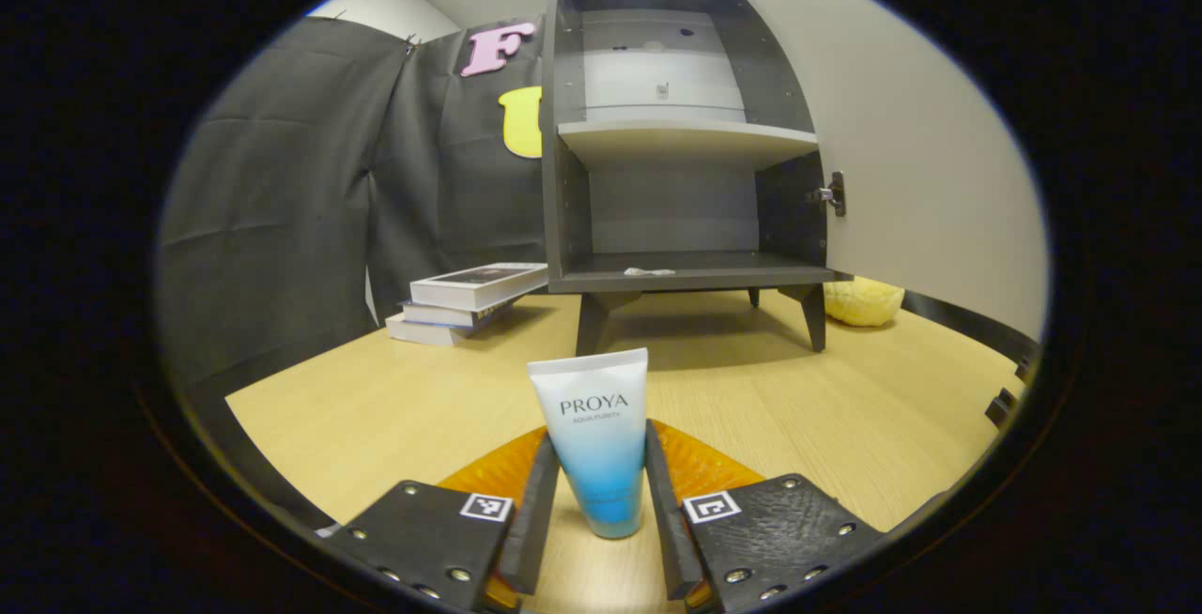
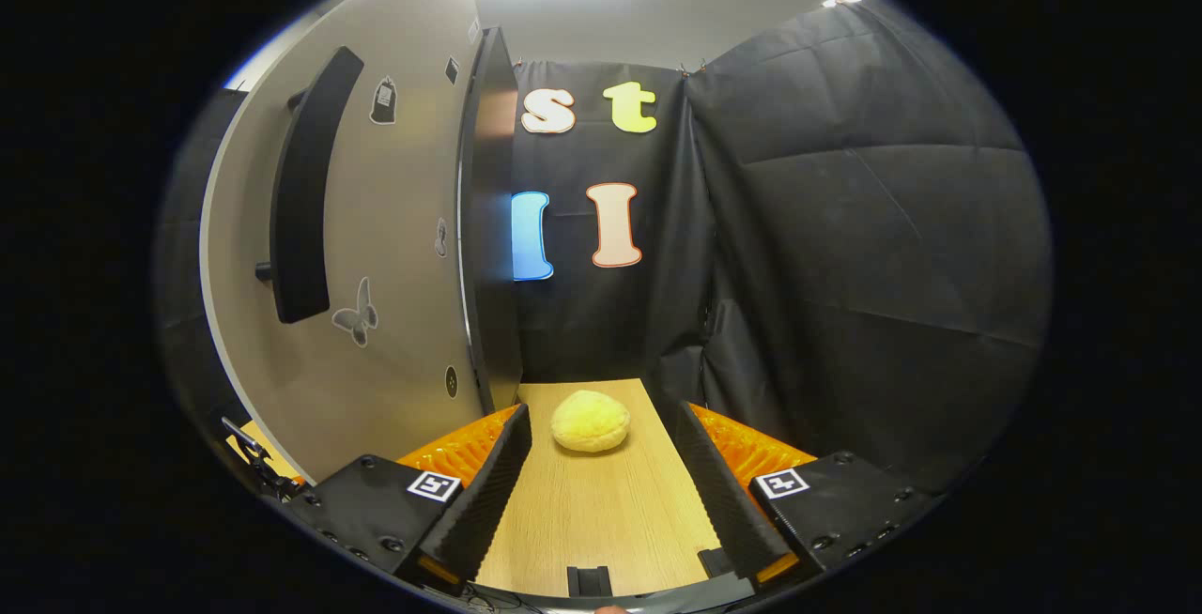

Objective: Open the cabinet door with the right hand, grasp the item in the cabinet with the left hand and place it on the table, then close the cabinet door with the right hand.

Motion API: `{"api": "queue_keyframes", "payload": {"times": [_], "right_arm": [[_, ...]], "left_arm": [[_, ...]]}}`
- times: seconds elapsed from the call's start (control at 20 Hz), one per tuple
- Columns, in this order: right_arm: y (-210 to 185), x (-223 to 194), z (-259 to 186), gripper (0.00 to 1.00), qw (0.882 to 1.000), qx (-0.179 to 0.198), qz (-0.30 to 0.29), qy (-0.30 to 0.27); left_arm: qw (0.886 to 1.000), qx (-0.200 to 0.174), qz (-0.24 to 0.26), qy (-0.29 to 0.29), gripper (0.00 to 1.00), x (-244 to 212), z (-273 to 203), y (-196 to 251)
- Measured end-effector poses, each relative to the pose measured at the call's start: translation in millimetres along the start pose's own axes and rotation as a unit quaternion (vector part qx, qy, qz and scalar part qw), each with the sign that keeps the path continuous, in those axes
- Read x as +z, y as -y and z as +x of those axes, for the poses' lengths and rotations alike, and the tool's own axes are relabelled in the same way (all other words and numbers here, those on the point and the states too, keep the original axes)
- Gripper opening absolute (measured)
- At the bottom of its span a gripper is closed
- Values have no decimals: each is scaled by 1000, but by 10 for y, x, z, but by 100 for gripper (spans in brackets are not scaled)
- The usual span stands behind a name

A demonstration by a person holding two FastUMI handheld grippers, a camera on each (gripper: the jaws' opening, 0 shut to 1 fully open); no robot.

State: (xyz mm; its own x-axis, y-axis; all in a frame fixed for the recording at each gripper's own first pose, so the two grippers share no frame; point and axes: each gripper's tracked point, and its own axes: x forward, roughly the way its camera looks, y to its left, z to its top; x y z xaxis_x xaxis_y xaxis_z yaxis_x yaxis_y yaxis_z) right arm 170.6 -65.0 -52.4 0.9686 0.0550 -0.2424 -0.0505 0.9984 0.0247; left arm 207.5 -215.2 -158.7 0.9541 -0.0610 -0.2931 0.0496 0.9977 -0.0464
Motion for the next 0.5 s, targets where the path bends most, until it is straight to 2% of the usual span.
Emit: {"api": "queue_keyframes", "payload": {"times": [0.05,0.1,0.15,0.2,0.25,0.3,0.35,0.45,0.5], "right_arm": [[-9,6,4,93,1000,3,-2,-1],[-13,24,6,98,1000,4,-4,-1],[-13,55,2,93,1000,5,-2,3],[-25,85,5,98,1000,7,2,6],[-40,105,5,93,1000,11,9,6],[-74,114,10,98,1000,19,15,3],[-96,139,7,98,999,24,21,2],[-119,229,0,98,999,33,26,5],[-158,281,-3,98,999,42,31,4]], "left_arm": [[1000,2,-1,-3,55,-7,-13,4],[1000,4,-1,-7,52,-34,-19,1],[1000,4,0,-15,50,-54,-36,2],[1000,6,5,-22,61,-77,-82,-6],[1000,9,12,-26,72,-74,-112,-25],[999,10,20,-30,76,-75,-129,-46],[999,11,26,-31,76,-53,-147,-64],[998,21,41,-32,86,23,-174,-129],[998,28,44,-32,86,63,-205,-163]]}}
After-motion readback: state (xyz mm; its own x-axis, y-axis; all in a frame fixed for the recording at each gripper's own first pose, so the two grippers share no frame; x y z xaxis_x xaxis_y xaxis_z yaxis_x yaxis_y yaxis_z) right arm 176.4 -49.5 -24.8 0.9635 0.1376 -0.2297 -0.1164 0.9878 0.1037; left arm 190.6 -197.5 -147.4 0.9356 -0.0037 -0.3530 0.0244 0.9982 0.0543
